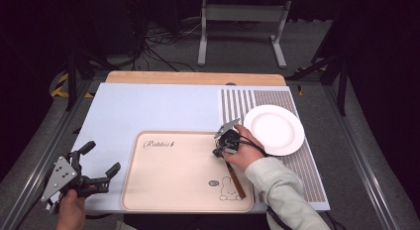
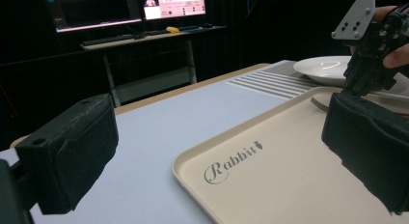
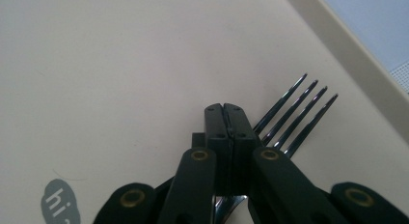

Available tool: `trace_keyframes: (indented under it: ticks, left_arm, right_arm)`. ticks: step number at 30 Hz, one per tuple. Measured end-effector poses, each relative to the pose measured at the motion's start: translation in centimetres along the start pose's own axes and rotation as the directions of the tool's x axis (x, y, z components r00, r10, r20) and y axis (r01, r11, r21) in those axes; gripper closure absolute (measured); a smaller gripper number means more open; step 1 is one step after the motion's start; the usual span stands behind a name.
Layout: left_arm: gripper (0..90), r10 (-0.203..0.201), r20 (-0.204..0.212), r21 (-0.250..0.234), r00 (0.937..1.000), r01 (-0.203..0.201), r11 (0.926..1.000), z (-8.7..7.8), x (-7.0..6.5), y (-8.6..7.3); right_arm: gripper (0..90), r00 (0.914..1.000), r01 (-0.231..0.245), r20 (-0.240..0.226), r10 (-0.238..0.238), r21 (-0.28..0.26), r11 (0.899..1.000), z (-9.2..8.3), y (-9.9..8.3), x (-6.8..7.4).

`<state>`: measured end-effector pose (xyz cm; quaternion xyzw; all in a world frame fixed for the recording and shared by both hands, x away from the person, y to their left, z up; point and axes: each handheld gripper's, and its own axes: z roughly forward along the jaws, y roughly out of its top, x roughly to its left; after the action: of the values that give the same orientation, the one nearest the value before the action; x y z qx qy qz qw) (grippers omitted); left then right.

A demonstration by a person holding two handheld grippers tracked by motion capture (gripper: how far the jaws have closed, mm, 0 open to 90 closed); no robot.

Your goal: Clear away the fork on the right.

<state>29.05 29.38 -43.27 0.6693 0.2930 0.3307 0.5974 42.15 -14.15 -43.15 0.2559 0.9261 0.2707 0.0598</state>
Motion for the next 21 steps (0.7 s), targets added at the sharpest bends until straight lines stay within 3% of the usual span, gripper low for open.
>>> trace_keyframes:
  ticks: [9,21]
  left_arm:
    - [0.1,-0.003,-0.001,0.003,1.0000,0.003,1.0000,0.0,0.0,0.0]
    - [0.1,-0.002,0.000,0.004,1.0000,0.002,1.0000,0.0,0.0,0.0]
  right_arm:
    - [90.0,0.9996,-0.010,0.026,0.010,0.016,1.000,0.1,-0.1,-0.2]
    - [90.0,0.9959,-0.064,0.067,0.062,0.027,0.998,-0.7,-0.9,-1.3]
